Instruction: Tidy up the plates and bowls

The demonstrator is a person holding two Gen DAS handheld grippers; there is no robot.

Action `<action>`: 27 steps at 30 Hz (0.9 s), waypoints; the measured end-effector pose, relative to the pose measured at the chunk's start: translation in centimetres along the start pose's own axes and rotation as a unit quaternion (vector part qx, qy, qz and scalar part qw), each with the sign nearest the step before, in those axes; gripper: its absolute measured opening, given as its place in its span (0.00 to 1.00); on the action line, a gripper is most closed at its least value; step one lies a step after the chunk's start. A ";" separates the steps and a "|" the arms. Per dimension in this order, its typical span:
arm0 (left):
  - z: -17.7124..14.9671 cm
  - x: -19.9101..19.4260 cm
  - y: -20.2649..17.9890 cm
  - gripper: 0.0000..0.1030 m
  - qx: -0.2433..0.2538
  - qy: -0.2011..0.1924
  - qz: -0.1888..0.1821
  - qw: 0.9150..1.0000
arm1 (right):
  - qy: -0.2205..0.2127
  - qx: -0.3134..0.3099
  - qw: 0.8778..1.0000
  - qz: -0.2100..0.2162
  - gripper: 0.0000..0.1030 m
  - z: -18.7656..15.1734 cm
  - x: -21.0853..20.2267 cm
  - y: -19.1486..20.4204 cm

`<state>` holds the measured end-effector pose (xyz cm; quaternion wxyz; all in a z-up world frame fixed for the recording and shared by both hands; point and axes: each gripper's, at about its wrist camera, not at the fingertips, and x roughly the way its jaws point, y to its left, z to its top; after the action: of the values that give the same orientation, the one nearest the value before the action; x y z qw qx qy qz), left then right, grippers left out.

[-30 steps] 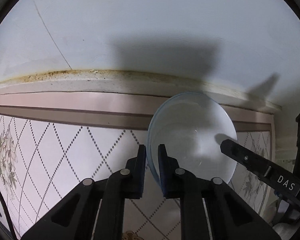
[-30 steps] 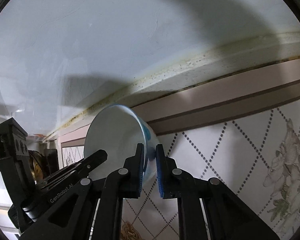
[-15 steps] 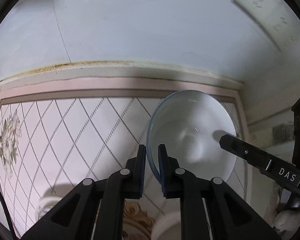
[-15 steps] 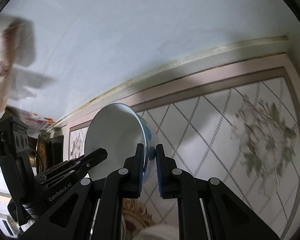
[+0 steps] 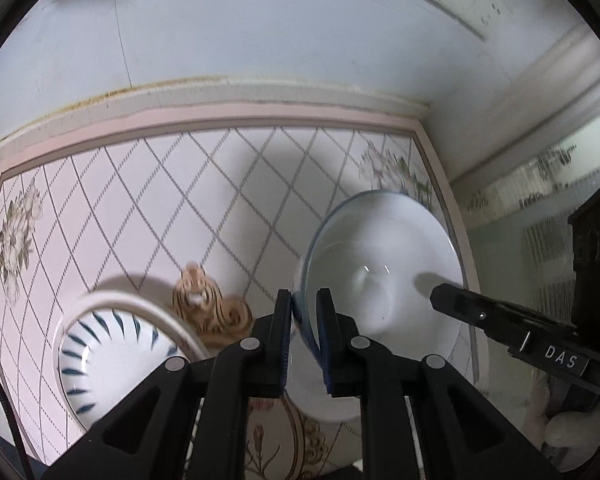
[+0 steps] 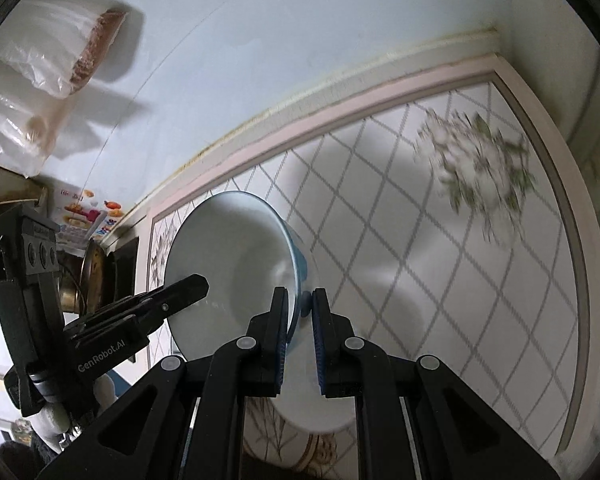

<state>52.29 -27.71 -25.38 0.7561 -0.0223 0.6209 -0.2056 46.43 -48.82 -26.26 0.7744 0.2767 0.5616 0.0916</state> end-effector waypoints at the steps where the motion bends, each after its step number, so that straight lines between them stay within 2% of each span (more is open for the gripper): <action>1: -0.5 0.1 0.0 0.10 0.001 0.003 0.000 1.000 | 0.002 0.002 1.000 -0.001 0.13 -0.7 -0.1 -0.2; 11: -3.9 2.4 -0.3 0.10 0.018 0.039 0.016 0.999 | 0.037 0.024 0.999 -0.013 0.13 -5.0 1.7 -2.4; 27: -5.2 4.8 -0.9 0.10 0.046 0.074 0.045 0.995 | 0.065 0.023 0.997 -0.035 0.13 -6.2 3.7 -3.5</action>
<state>47.83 -29.00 -30.77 0.7167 0.0554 0.6655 -0.2010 41.44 -47.97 -32.51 0.7321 0.2681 0.6224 0.0692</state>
